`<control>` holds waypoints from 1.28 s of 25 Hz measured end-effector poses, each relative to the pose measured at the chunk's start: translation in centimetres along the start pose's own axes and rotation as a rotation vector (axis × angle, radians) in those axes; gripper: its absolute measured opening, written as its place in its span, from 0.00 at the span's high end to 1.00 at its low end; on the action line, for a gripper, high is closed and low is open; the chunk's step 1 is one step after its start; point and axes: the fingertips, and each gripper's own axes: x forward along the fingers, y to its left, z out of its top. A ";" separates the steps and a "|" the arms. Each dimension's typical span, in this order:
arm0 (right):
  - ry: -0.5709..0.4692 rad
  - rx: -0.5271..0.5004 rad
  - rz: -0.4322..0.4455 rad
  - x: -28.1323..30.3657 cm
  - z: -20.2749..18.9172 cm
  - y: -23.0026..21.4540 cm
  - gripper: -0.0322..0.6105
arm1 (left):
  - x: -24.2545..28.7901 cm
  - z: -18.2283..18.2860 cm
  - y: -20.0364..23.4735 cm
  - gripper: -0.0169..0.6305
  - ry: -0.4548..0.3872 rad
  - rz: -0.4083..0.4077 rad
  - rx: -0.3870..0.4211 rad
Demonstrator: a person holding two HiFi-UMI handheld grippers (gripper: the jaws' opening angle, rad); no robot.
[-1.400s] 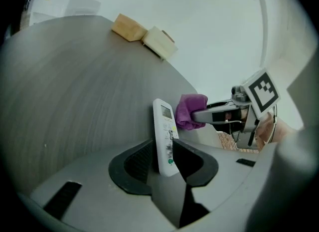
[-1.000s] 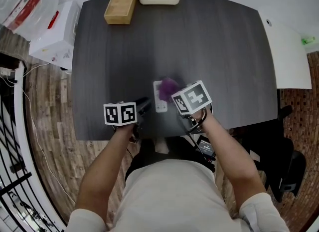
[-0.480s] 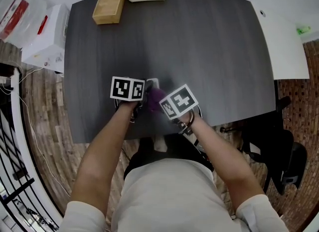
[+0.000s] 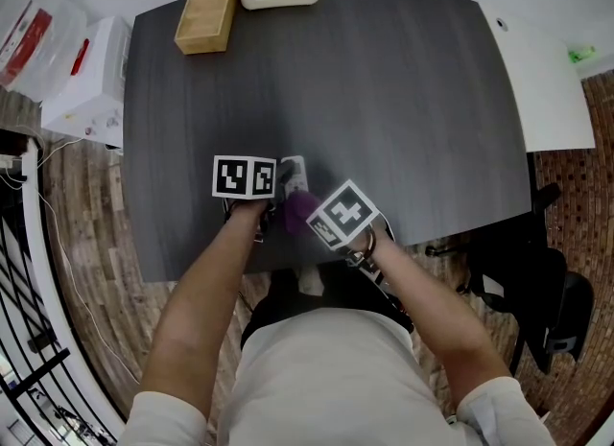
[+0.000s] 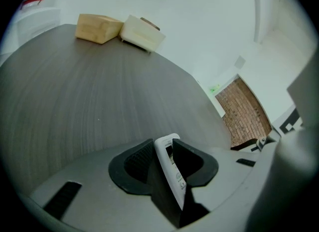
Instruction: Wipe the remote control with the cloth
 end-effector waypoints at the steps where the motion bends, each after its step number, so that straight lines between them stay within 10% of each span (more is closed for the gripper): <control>1: 0.011 -0.010 0.010 0.1 -0.5 0.3 0.76 | 0.0 0.0 0.0 0.78 -0.003 -0.003 -0.002; 10: 0.075 -0.084 0.096 -0.4 -4.7 1.8 0.76 | -0.1 -0.1 0.1 0.78 -0.013 -0.008 0.000; 23: -0.136 0.084 -0.153 -3.2 5.9 -10.5 0.76 | -0.1 -0.1 0.0 0.78 -0.032 -0.029 -0.017; 32: -0.050 0.025 -0.058 -1.1 4.3 -7.8 0.76 | -0.2 -0.1 0.0 0.79 -0.064 -0.034 -0.046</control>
